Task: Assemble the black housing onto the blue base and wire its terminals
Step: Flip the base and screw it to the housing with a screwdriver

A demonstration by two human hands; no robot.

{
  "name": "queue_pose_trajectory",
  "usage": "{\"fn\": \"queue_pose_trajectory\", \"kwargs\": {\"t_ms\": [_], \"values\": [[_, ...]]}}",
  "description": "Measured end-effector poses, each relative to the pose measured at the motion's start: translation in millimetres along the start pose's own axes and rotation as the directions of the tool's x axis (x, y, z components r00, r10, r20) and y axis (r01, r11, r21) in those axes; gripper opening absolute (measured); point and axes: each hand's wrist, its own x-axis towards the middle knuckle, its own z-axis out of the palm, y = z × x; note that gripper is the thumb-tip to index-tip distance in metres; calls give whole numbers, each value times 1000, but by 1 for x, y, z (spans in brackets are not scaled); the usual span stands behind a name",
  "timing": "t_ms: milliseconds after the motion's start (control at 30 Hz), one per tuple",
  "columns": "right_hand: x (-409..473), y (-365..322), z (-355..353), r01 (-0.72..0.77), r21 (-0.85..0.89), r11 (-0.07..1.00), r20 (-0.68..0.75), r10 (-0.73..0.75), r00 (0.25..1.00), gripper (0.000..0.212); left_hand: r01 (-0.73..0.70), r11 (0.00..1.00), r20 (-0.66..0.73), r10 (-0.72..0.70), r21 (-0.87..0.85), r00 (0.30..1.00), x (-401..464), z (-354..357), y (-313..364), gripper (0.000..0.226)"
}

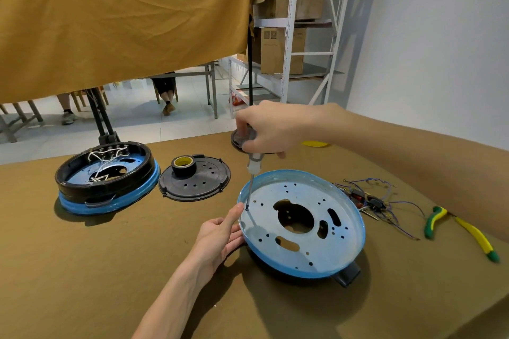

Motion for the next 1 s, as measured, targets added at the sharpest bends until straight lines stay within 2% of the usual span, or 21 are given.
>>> {"fn": "queue_pose_trajectory", "kwargs": {"t_ms": [67, 167, 233, 300, 433, 500, 533, 667, 733, 767, 800, 900, 933, 1000], "values": [[1, -1, 2, -18, -56, 998, -38, 16, 999, 29, -5, 1000, 2, 5, 1, 1000, 0, 0, 0, 119], [-1, 1, -2, -13, 114, 993, 94, 2, 996, 37, -5, 1000, 3, 5, 13, 1000, 0, -1, -1, 118], [0, 3, 0, -18, 107, 994, 60, 12, 998, 26, -3, 1000, 0, 3, 16, 1000, 0, -1, -1, 120], [2, 2, 2, -30, 40, 999, -5, 30, 1000, 29, -5, 1000, 0, 5, 16, 1000, 0, -1, 0, 123], [1, 3, -1, 0, 168, 986, 110, -19, 994, 34, -9, 1000, 5, 8, 14, 1000, -1, -2, -1, 124], [2, 0, 3, -5, 109, 994, 41, 0, 999, 28, -4, 1000, 16, 4, 16, 1000, -1, -2, -1, 123], [3, -1, 4, -9, 64, 998, 6, 8, 1000, 31, -1, 1000, 21, 1, 16, 1000, -2, -2, -1, 122], [0, 0, 0, 26, 112, 993, 60, -33, 998, 36, 0, 1000, 27, 0, 3, 1000, -2, -2, 0, 119], [0, 2, 2, 24, -14, 1000, -21, -24, 999, 28, 4, 1000, 30, -4, -1, 1000, -1, -2, 0, 119], [0, 1, 4, 9, -81, 997, -54, -13, 998, 30, 6, 1000, 31, -6, -4, 1000, 0, -2, 0, 119], [-1, 2, 6, 0, -85, 996, -47, -4, 999, 34, 9, 1000, 30, -9, -6, 1000, 0, -3, 0, 120], [-6, 5, 2, -7, 99, 995, 86, -2, 996, 40, 21, 1000, 28, -21, -5, 999, 0, -4, 0, 119], [-6, 5, 2, -5, 121, 993, 81, -5, 997, 37, 21, 1000, 27, -21, -2, 999, 0, -4, 0, 119], [-5, 5, 6, -5, 52, 999, 3, 4, 1000, 26, 22, 1000, 25, -22, -2, 999, 1, -4, -1, 120]]}}
